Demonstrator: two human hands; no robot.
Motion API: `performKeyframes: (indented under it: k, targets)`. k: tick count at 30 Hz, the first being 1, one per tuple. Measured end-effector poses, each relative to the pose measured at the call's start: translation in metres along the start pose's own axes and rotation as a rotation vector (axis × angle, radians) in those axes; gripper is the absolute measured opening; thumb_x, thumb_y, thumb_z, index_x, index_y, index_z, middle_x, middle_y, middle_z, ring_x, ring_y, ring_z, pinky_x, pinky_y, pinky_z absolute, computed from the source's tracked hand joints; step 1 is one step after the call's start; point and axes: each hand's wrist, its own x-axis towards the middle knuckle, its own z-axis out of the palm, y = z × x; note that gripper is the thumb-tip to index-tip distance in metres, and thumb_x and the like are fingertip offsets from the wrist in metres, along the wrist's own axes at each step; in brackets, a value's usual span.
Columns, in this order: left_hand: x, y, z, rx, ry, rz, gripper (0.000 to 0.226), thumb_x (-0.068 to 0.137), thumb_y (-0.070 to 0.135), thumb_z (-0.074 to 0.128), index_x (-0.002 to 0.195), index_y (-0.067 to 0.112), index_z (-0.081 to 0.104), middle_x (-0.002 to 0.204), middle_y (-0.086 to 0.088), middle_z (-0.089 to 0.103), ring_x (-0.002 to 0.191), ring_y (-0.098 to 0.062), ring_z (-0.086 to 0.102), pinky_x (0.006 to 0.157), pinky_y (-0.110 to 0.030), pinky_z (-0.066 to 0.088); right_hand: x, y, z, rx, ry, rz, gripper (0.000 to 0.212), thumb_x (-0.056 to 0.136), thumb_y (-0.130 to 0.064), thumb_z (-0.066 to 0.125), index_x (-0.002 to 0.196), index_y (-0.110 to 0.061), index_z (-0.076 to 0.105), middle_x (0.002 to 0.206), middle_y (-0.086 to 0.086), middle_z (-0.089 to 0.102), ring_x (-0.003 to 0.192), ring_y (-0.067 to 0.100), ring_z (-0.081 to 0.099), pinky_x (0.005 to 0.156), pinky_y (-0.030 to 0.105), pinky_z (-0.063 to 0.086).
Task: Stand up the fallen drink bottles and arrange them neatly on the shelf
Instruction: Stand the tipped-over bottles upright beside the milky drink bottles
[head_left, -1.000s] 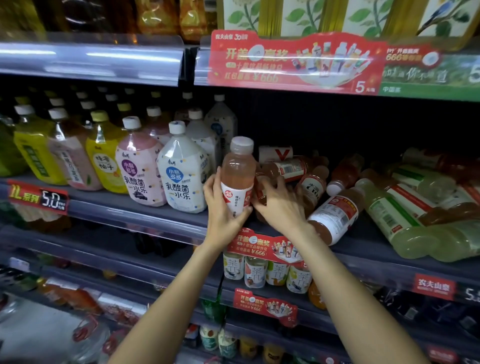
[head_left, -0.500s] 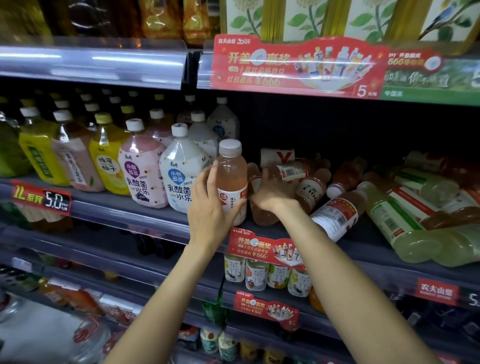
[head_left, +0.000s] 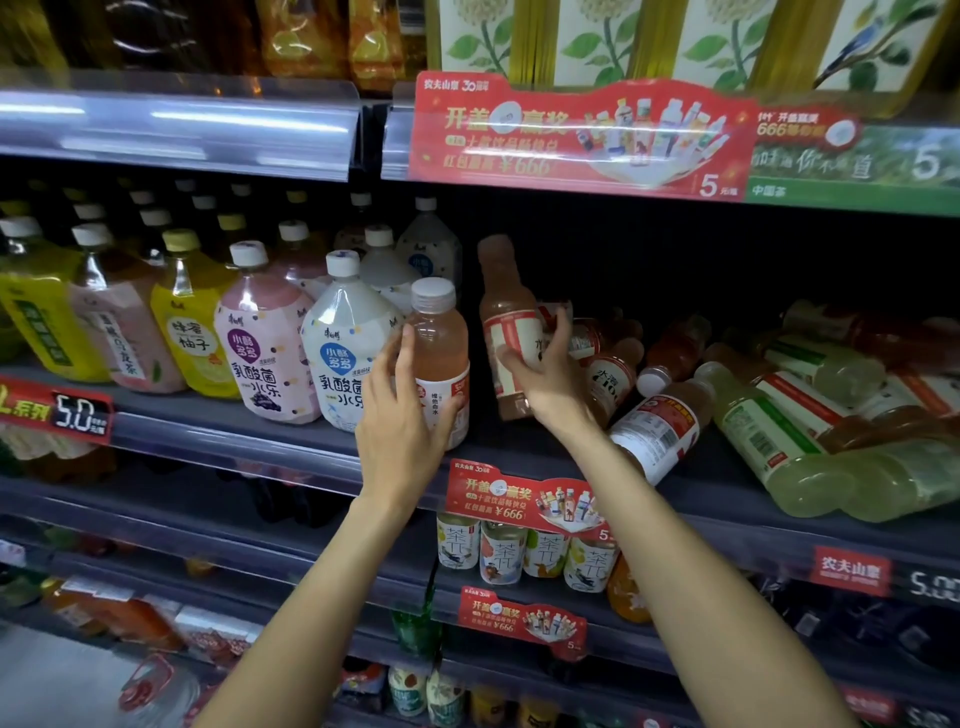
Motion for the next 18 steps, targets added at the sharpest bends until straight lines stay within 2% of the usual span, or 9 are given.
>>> performKeyframes:
  k: [2,4,8,13,16,18]
  targets:
    - [0.0,0.001,0.0,-0.003,0.001,0.0,0.083,0.084,0.035,0.072,0.149,0.017,0.023,0.142,-0.015,0.043,0.125,-0.03,0.044,0.066,-0.036,0.052,0.007,-0.005,0.005,0.13,0.001,-0.023,0.092,0.085,-0.027,0.069,0.15,-0.021,0.004,0.139,0.007,0.047,0.118,0.027,0.054,0.092,0.034,0.044]
    - [0.0,0.002,-0.001,0.0,0.001,0.0,0.084,0.084,0.034,0.073,0.148,0.02,0.021,0.141,-0.016,0.043,0.124,-0.031,0.044,0.065,-0.037,0.052,0.012,-0.008,0.014,0.154,-0.011,-0.032,0.092,0.079,-0.02,0.075,0.148,-0.02,0.013,0.14,0.008,0.046,0.124,0.025,0.049,0.1,0.038,0.041]
    - [0.0,0.002,0.0,0.011,0.004,-0.007,0.086,0.082,0.034,0.074,0.149,0.021,0.02,0.141,-0.015,0.043,0.124,-0.031,0.044,0.067,-0.038,0.053,0.011,-0.004,0.034,0.22,-0.079,-0.006,0.084,0.078,-0.013,0.075,0.141,-0.018,0.02,0.135,0.01,0.049,0.122,0.024,0.05,0.101,0.033,0.038]
    - [0.0,0.0,0.0,0.015,0.011,-0.014,0.087,0.082,0.034,0.074,0.149,0.02,0.02,0.142,-0.014,0.043,0.123,-0.031,0.045,0.065,-0.039,0.054,0.018,-0.003,0.042,0.064,-0.109,-0.09,0.076,0.083,-0.012,0.07,0.144,-0.018,0.026,0.136,0.012,0.05,0.123,0.026,0.049,0.1,0.031,0.039]
    - [-0.001,0.001,0.001,0.032,0.009,-0.015,0.088,0.082,0.033,0.074,0.15,0.019,0.02,0.142,-0.015,0.042,0.124,-0.031,0.044,0.065,-0.039,0.054,0.023,-0.002,0.04,-0.038,-0.156,-0.12,0.078,0.082,-0.013,0.068,0.147,-0.022,0.026,0.137,0.016,0.045,0.125,0.031,0.046,0.104,0.044,0.04]
    - [-0.002,0.002,0.002,0.037,0.013,-0.017,0.088,0.082,0.032,0.074,0.15,0.017,0.021,0.143,-0.015,0.042,0.124,-0.03,0.043,0.065,-0.039,0.054,0.026,-0.001,0.036,-0.131,-0.192,-0.14,0.083,0.082,-0.015,0.069,0.149,-0.024,0.022,0.136,0.016,0.045,0.125,0.031,0.046,0.103,0.048,0.041]
